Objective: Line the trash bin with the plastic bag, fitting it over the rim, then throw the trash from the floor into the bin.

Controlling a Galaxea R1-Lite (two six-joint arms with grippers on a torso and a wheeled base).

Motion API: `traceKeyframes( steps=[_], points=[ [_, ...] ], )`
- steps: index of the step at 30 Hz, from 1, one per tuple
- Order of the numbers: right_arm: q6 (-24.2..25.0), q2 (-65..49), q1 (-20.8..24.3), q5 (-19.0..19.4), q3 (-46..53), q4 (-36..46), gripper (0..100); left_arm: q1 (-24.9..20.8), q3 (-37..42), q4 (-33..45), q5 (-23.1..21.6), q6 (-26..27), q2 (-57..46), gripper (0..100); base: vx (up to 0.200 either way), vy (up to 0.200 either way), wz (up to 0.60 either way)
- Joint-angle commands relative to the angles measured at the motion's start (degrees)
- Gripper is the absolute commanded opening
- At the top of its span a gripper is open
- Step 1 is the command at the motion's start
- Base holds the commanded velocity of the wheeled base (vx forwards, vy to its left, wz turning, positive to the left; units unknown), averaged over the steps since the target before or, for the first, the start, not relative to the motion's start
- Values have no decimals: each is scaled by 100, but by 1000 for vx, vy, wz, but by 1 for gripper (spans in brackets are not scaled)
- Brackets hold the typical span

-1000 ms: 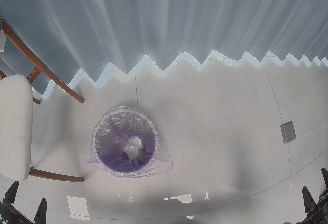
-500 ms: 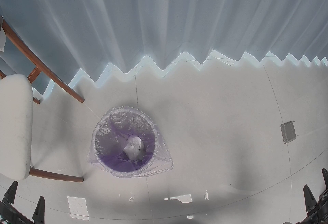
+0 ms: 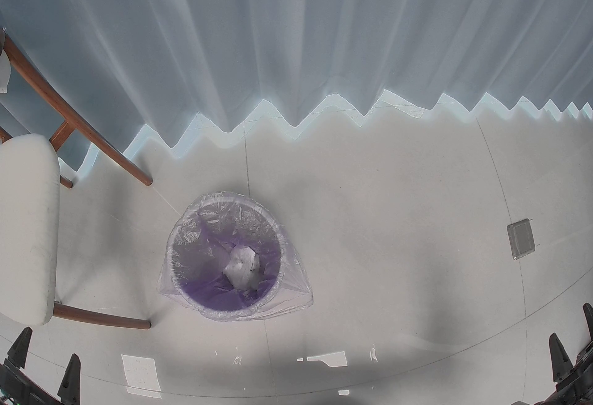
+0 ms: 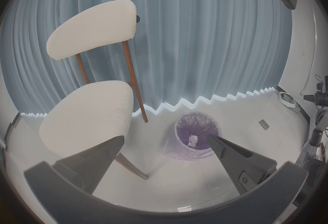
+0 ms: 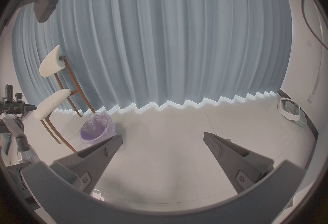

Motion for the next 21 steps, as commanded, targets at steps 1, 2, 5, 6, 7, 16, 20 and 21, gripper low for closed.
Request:
traceKeyframes(
  steps=[1,2,5,6,7,16,20,21],
  points=[
    [0,-57,0,0,92,-4,100,0,101,-4,0,-1,-93,100,0,0,0],
    [0,-57,0,0,92,5,100,0,101,-4,0,-1,-93,100,0,0,0],
    [0,-57,0,0,92,-4,100,0,101,-4,0,-1,-84,100,0,0,0],
    [0,-57,0,0,92,-4,100,0,101,-4,0,-1,-93,100,0,0,0],
    [0,-57,0,0,92,-4,100,0,101,-4,0,-1,-84,100,0,0,0],
    [0,-57,0,0,92,-4,100,0,101,-4,0,-1,-84,100,0,0,0],
    [0,-57,9,0,92,-4,100,0,101,-4,0,-1,-84,100,0,0,0],
    [0,-57,0,0,92,-4,100,0,101,-4,0,-1,-93,100,0,0,0]
  ],
)
